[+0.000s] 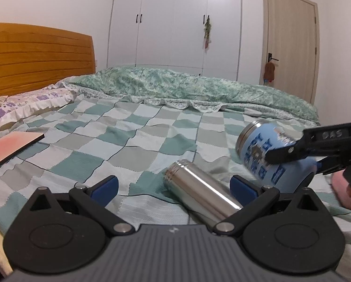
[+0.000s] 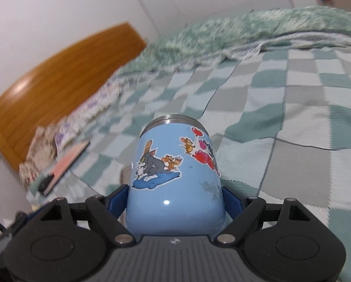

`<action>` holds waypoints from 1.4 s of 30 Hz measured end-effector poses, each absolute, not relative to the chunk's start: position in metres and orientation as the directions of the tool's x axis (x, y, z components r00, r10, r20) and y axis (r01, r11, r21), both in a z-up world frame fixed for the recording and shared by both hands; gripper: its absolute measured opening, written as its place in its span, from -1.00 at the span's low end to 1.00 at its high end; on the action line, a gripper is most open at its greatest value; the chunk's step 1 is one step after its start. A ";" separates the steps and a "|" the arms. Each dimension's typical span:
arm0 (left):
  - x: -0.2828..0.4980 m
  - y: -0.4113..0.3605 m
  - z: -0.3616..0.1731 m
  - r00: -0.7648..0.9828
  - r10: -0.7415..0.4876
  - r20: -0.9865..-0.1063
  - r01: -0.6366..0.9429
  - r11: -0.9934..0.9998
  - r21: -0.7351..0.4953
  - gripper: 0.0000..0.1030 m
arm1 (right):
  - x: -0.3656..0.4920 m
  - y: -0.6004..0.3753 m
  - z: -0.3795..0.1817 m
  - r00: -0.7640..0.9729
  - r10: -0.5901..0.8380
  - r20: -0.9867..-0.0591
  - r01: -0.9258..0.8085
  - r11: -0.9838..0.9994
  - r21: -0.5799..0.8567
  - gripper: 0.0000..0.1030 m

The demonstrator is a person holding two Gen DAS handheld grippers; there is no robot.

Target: Flip cup upright

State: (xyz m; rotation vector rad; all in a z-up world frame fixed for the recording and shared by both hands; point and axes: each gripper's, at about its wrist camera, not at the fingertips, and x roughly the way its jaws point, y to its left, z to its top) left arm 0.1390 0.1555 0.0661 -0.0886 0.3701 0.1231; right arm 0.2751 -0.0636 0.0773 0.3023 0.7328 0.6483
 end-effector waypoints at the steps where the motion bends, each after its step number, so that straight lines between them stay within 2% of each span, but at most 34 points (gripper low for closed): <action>1: 0.136 0.154 0.068 0.926 0.098 -0.364 -0.130 0.989 -0.065 1.00 | 0.268 -0.069 0.081 0.578 0.635 -0.513 -0.430 0.771 0.470 0.61; 7: 0.115 0.136 0.076 0.930 0.049 -0.364 -0.084 0.993 -0.083 1.00 | 0.210 -0.099 0.084 0.651 0.556 -0.517 -0.333 0.821 0.464 0.61; 15: 0.091 0.110 0.069 0.913 -0.005 -0.408 -0.037 0.995 -0.095 1.00 | 0.154 -0.114 0.040 0.634 0.470 -0.614 -0.190 0.864 0.466 0.61; 19: 0.076 0.106 0.061 0.903 0.002 -0.429 -0.049 0.994 -0.097 1.00 | 0.140 -0.102 0.021 0.607 0.445 -0.658 -0.163 0.881 0.445 0.61; 29: 0.057 0.106 0.051 0.876 0.039 -0.480 -0.099 0.990 -0.100 1.00 | 0.134 -0.094 0.018 0.616 0.412 -0.672 -0.157 0.900 0.407 0.62; 30: 0.056 0.107 0.052 0.875 0.042 -0.482 -0.102 0.990 -0.099 1.00 | 0.135 -0.095 0.016 0.599 0.425 -0.678 -0.161 0.894 0.418 0.68; 32: 0.055 0.107 0.052 0.872 0.045 -0.488 -0.106 0.990 -0.098 1.00 | 0.133 -0.103 0.014 0.593 0.461 -0.660 -0.179 0.875 0.451 0.84; 36: 0.054 0.102 0.056 0.867 0.046 -0.496 -0.102 0.991 -0.087 1.00 | 0.125 -0.125 0.029 0.661 0.480 -0.576 -0.235 0.863 0.448 0.96; 42: 0.064 0.076 0.063 0.856 0.019 -0.517 -0.063 0.996 -0.068 1.00 | 0.123 -0.167 0.053 0.755 0.474 -0.454 -0.339 0.874 0.348 0.97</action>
